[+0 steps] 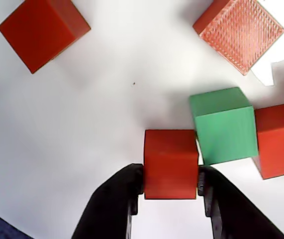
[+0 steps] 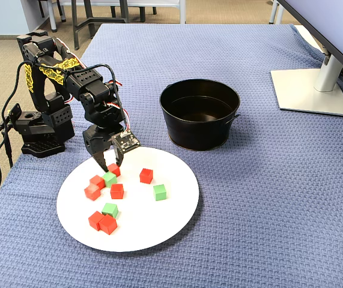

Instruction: Pick up the red cubes from the white plate and place them in the black recipient

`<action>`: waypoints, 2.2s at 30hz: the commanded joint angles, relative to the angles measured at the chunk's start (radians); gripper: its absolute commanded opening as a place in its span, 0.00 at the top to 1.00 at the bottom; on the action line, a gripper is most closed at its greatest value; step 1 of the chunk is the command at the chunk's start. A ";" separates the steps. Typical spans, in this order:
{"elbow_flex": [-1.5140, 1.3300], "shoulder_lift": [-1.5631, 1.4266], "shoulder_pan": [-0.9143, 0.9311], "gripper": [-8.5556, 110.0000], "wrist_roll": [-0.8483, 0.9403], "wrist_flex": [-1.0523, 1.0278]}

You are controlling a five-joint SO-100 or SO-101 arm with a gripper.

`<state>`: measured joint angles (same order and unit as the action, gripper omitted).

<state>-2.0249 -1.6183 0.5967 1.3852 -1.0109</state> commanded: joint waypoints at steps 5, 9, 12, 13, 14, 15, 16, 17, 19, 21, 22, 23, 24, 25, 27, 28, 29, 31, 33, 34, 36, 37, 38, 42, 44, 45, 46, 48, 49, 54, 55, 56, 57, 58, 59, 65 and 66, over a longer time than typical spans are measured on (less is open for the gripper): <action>0.009 -0.158 -0.029 0.93 -0.173 0.006; 0.117 -0.336 -0.089 0.93 -0.333 -0.176; 0.313 -0.362 -0.149 0.93 -0.425 -0.321; 0.388 -0.345 -0.166 0.93 -0.456 -0.360; 0.465 -0.322 -0.184 0.93 -0.480 -0.391; 0.535 -0.295 -0.199 0.93 -0.506 -0.408; 0.606 -0.262 -0.215 0.93 -0.531 -0.420; 0.673 -0.225 -0.230 0.93 -0.552 -0.430; 0.813 -0.143 -0.268 0.93 -0.597 -0.449; 0.937 -0.060 -0.321 0.93 -0.630 -0.483; 0.988 -0.023 -0.350 0.93 -0.650 -0.492; 1.031 0.011 -0.380 0.93 -0.667 -0.500; 1.074 0.046 -0.411 0.93 -0.686 -0.511; 1.123 0.087 -0.442 0.93 -0.709 -0.528; 1.216 0.164 -0.502 0.93 -0.761 -0.558; 1.272 0.207 -0.529 0.93 -0.784 -0.586; 1.339 0.255 -0.555 0.93 -0.811 -0.623; 1.437 0.322 -0.594 0.93 -0.851 -0.666; 1.565 0.408 -0.621 0.93 -0.885 -0.716; 1.611 0.437 -0.632 0.93 -0.894 -0.729; 1.712 0.503 -0.649 0.88 -0.934 -0.739; 1.736 0.517 -0.652 0.80 -0.960 -0.730; 1.741 0.517 -0.655 0.73 -0.979 -0.718; 1.729 0.459 -0.643 0.60 -1.049 -0.680; 1.684 0.411 -0.626 0.61 -1.045 -0.667; 1.654 0.383 -0.611 0.64 -1.043 -0.660; 1.611 0.348 -0.592 0.67 -1.042 -0.647; 1.499 0.259 -0.546 0.74 -1.022 -0.632; 1.428 0.207 -0.517 0.77 -1.003 -0.624; 1.051 -0.025 -0.316 0.80 -0.870 -0.538; 0.973 -0.052 -0.281 0.81 -0.821 -0.511; 0.887 -0.080 -0.252 0.80 -0.761 -0.477; 0.802 -0.101 -0.229 0.79 -0.696 -0.440; 0.732 -0.112 -0.209 0.77 -0.635 -0.403; 0.681 -0.110 -0.184 0.75 -0.601 -0.360; 0.617 -0.006 -0.118 0.76 -0.721 -0.293; 0.615 0.017 -0.118 0.76 -0.759 -0.293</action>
<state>-1.4021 -1.6291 0.4510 0.7164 -1.3484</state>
